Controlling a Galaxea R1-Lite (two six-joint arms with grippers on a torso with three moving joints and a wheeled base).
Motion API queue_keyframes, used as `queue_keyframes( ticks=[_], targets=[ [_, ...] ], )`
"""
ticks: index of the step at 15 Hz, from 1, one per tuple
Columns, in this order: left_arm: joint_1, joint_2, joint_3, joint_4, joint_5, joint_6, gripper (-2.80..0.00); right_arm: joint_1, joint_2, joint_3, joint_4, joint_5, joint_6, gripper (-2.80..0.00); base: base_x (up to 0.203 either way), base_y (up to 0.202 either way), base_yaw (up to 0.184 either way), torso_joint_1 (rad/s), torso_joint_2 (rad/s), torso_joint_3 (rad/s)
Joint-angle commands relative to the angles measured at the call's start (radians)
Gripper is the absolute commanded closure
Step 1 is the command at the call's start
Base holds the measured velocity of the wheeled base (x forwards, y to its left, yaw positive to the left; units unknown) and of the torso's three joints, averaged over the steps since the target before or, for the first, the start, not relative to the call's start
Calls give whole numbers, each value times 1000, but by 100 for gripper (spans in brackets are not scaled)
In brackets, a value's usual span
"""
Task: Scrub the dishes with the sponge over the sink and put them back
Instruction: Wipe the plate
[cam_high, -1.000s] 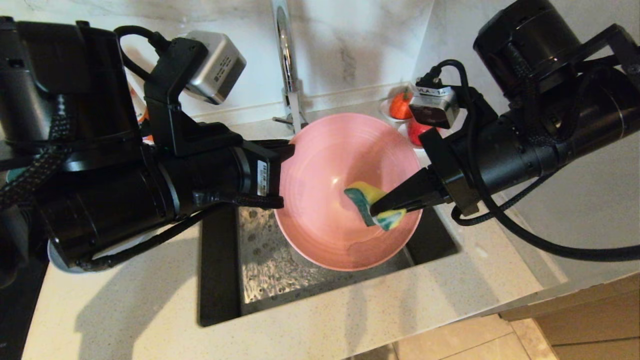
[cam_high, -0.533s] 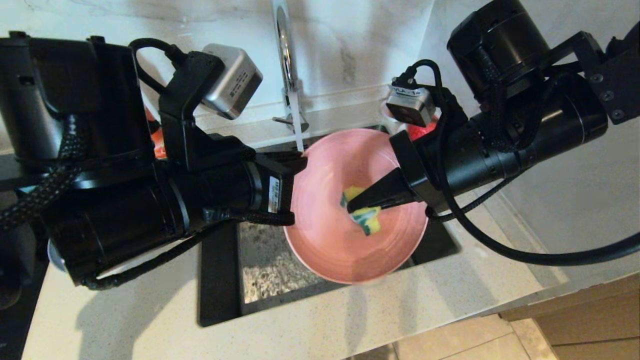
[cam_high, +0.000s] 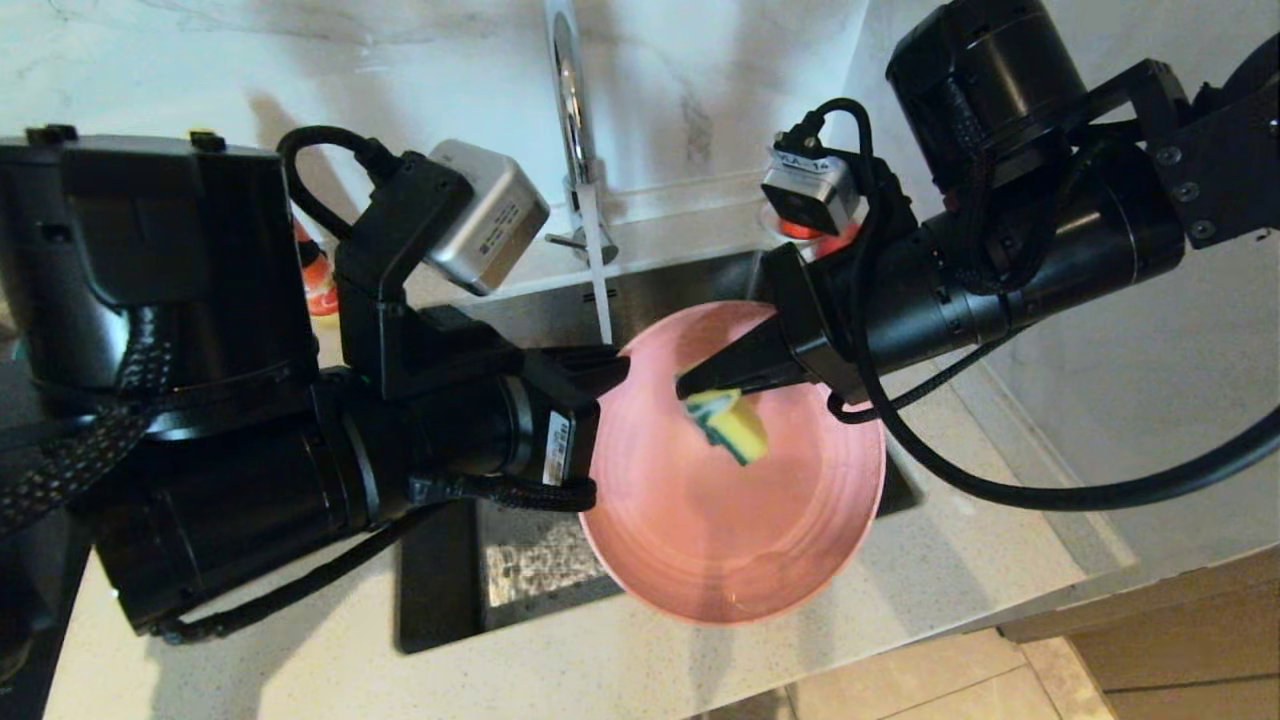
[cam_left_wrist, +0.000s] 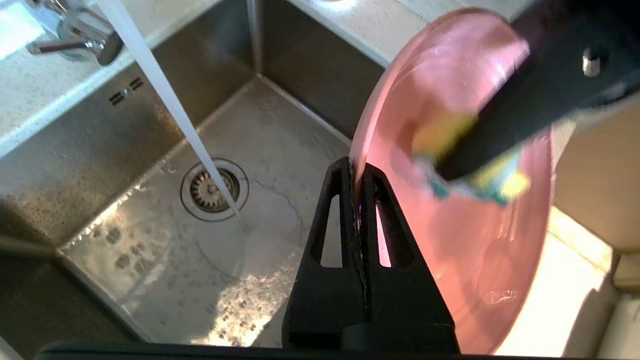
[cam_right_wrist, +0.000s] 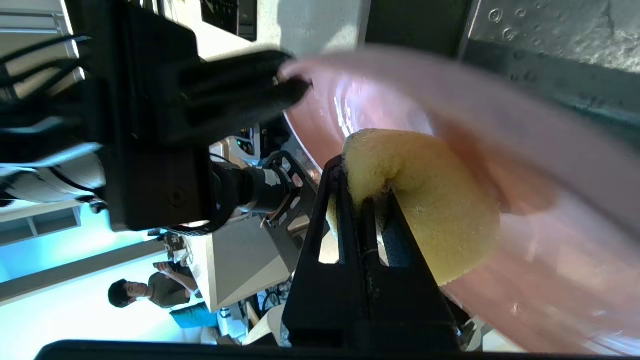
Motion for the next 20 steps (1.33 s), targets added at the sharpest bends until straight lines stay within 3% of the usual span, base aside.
queue_keyframes(
  ticks=[1,13,20],
  targets=[
    [-9,-11,12,-2,1,1,0,-4,-24,0,-6,3,2,0,0,0,0,0,0,0],
    [2,-84,41,-6,13,-15,0,-106,-115,1,10,2,-2,0,0,0,0,0,0,0],
    [34,-73,1,-5,12,-41,0,-116,-179,9,57,11,-6,0,0,0,0,0,0,0]
  ],
)
